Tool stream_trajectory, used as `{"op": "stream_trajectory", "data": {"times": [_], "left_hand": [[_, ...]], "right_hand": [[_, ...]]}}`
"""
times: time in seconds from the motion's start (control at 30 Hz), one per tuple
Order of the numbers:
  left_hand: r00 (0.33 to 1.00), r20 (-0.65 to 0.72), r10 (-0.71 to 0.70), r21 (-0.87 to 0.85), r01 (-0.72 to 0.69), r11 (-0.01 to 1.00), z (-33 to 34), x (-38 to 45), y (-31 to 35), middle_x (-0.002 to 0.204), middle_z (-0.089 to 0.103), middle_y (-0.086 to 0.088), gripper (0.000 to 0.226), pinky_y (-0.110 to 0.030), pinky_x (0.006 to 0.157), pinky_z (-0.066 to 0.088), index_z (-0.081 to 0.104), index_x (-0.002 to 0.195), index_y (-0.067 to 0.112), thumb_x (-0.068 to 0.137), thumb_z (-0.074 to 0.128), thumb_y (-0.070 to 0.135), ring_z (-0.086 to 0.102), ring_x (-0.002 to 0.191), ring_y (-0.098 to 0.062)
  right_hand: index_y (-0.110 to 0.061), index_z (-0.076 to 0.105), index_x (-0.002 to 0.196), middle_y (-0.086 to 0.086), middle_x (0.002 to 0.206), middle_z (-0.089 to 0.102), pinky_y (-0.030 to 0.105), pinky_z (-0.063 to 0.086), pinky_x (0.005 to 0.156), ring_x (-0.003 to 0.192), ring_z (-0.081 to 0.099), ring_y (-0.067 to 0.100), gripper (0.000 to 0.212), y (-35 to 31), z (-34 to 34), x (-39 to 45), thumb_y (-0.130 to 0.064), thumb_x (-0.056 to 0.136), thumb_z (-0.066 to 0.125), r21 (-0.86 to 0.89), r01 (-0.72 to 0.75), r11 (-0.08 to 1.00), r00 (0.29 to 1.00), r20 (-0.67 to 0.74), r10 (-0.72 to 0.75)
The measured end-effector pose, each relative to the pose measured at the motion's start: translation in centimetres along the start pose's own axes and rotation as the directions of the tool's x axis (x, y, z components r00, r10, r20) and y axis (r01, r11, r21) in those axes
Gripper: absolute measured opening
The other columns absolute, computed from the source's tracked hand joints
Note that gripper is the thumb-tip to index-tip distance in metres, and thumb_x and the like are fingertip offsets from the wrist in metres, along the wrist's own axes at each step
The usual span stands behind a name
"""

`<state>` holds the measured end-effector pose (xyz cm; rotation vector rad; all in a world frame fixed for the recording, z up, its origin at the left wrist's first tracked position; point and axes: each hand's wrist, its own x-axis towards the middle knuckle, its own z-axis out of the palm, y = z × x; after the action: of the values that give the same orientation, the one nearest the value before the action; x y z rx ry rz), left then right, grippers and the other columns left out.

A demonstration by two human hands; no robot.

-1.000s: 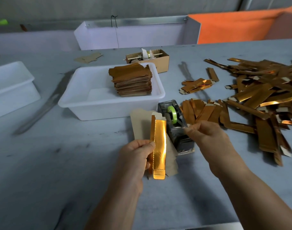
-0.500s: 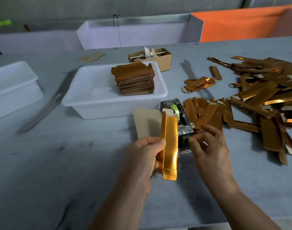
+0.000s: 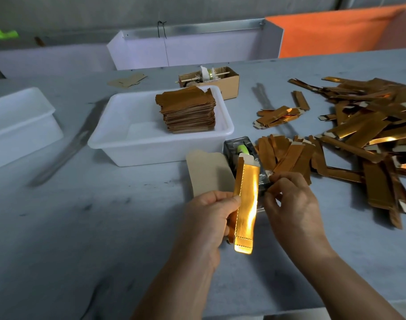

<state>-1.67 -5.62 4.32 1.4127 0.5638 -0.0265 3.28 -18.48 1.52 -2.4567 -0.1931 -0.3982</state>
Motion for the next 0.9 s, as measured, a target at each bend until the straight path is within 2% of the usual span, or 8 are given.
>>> {"op": "stream_trajectory", "data": {"times": [0.17, 0.27, 0.37, 0.47, 0.53, 0.63, 0.77, 0.9], "left_hand": [[1.0, 0.022, 0.002, -0.008, -0.001, 1.0, 0.0, -0.3, 0.2, 0.045, 0.054, 0.01, 0.011, -0.014, 0.036, 0.03, 0.069, 0.078, 0.015, 0.087, 0.066, 0.011, 0.041, 0.034, -0.002], [0.999, 0.035, 0.005, -0.009, -0.004, 1.0, -0.1, -0.5, 0.2, 0.04, 0.049, 0.011, 0.009, -0.015, 0.038, 0.032, 0.069, 0.08, 0.014, 0.088, 0.066, 0.012, 0.038, 0.034, -0.002], [1.0, 0.024, 0.006, 0.03, -0.007, 1.0, -0.3, -0.5, 0.2, 0.056, 0.061, 0.004, 0.005, -0.019, 0.045, 0.041, 0.07, 0.083, 0.016, 0.088, 0.068, 0.016, 0.048, 0.044, -0.007], [0.998, 0.045, -0.038, -0.057, 0.041, 0.998, -0.2, -0.5, 0.5, 0.092, 0.072, -0.009, 0.004, -0.023, 0.059, 0.056, 0.069, 0.089, 0.012, 0.086, 0.068, 0.01, 0.07, 0.068, -0.016], [0.995, 0.082, -0.059, -0.114, 0.068, 0.991, 0.0, -0.5, 0.8, 0.095, 0.073, -0.013, 0.006, -0.027, 0.067, 0.06, 0.068, 0.091, 0.008, 0.086, 0.067, 0.005, 0.074, 0.076, -0.02], [0.991, 0.127, -0.039, -0.112, 0.053, 0.992, 0.2, -0.7, 1.0, 0.088, 0.075, -0.013, 0.005, -0.031, 0.074, 0.06, 0.069, 0.09, 0.006, 0.086, 0.067, 0.004, 0.074, 0.078, -0.021], [0.991, 0.133, -0.035, -0.051, 0.042, 0.998, 0.2, -0.9, 1.3, 0.085, 0.076, -0.008, 0.006, -0.037, 0.081, 0.059, 0.069, 0.091, 0.009, 0.087, 0.066, 0.007, 0.074, 0.077, -0.019], [0.99, 0.133, -0.037, -0.039, 0.043, 0.998, 0.2, -1.1, 1.4, 0.087, 0.076, -0.008, 0.006, -0.045, 0.088, 0.056, 0.07, 0.092, 0.01, 0.087, 0.066, 0.008, 0.074, 0.077, -0.019]], "right_hand": [[0.001, 0.064, 0.081, 0.01, 0.102, 0.057, 0.006, 0.027, 0.056, 0.075, 0.044, 0.011, 0.002, 0.2, -0.4, 0.1, 0.003, 0.082, 0.064, -0.031, 0.011, 0.999, 1.0, 0.01, -0.01], [-0.006, 0.063, 0.083, 0.002, 0.106, 0.054, 0.003, 0.03, 0.06, 0.083, 0.048, 0.01, 0.004, 0.7, -0.8, -0.6, -0.005, 0.086, 0.061, 0.046, -0.033, 0.998, 0.999, 0.017, 0.032], [-0.02, 0.058, 0.084, -0.007, 0.104, 0.052, 0.007, 0.034, 0.066, 0.084, 0.052, 0.005, 0.007, 0.9, -2.1, -1.6, -0.018, 0.091, 0.055, 0.196, -0.099, 0.976, 0.995, 0.008, 0.1], [-0.025, 0.062, 0.078, -0.007, 0.08, 0.063, 0.018, 0.042, 0.064, 0.075, 0.06, 0.008, 0.01, -0.4, -4.5, -1.4, -0.026, 0.086, 0.057, 0.529, -0.312, 0.789, 0.947, 0.241, 0.212], [-0.028, 0.067, 0.078, -0.007, 0.075, 0.066, 0.018, 0.049, 0.06, 0.071, 0.062, 0.005, 0.012, -1.8, -6.1, -1.1, -0.032, 0.075, 0.056, 0.616, -0.36, 0.701, 0.905, 0.412, 0.102], [-0.028, 0.072, 0.077, -0.007, 0.075, 0.067, 0.009, 0.047, 0.059, 0.069, 0.061, 0.002, 0.018, -2.9, -6.9, -0.5, -0.032, 0.071, 0.055, 0.623, -0.301, 0.722, 0.869, 0.491, -0.061], [-0.028, 0.071, 0.083, -0.015, 0.079, 0.068, 0.005, 0.044, 0.062, 0.075, 0.059, -0.004, 0.019, -2.9, -6.5, 0.1, -0.016, 0.085, 0.056, 0.529, -0.146, 0.836, 0.881, 0.453, -0.133], [-0.037, 0.064, 0.095, -0.02, 0.085, 0.065, 0.006, 0.046, 0.068, 0.081, 0.06, -0.004, 0.026, -2.9, -6.3, 0.1, -0.015, 0.085, 0.058, 0.468, -0.032, 0.883, 0.9, 0.397, -0.177]]}}
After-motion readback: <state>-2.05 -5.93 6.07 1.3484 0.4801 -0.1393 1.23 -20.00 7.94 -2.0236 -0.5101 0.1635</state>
